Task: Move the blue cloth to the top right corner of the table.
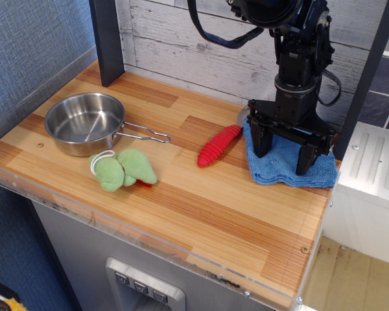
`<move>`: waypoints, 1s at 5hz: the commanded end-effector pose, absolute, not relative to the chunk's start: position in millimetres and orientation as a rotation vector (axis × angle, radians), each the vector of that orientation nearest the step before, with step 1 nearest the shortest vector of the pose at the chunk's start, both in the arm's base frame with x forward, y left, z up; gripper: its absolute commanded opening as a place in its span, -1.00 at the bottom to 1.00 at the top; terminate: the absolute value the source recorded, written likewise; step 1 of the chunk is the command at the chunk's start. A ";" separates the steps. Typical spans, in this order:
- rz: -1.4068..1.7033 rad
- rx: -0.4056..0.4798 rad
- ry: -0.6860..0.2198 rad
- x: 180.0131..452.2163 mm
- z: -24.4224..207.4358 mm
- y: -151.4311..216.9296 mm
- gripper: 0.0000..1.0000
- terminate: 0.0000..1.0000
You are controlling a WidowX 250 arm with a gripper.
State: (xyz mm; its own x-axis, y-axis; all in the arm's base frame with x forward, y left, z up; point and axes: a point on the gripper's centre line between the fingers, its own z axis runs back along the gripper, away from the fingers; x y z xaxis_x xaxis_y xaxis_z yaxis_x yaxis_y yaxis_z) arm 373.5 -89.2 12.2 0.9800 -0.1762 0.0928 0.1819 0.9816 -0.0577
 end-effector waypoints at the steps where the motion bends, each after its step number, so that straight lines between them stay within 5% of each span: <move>1: -0.152 -0.072 -0.135 364.2 49.3 -83.4 1.00 -1.00; 5: -0.140 -0.081 -0.148 362.3 64.7 -81.3 1.00 -1.00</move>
State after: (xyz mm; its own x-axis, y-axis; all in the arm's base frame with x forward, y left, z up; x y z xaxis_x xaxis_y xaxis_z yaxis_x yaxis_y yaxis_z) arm 357.2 -80.9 40.4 0.9866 -0.1391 0.0851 0.1449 0.9873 -0.0656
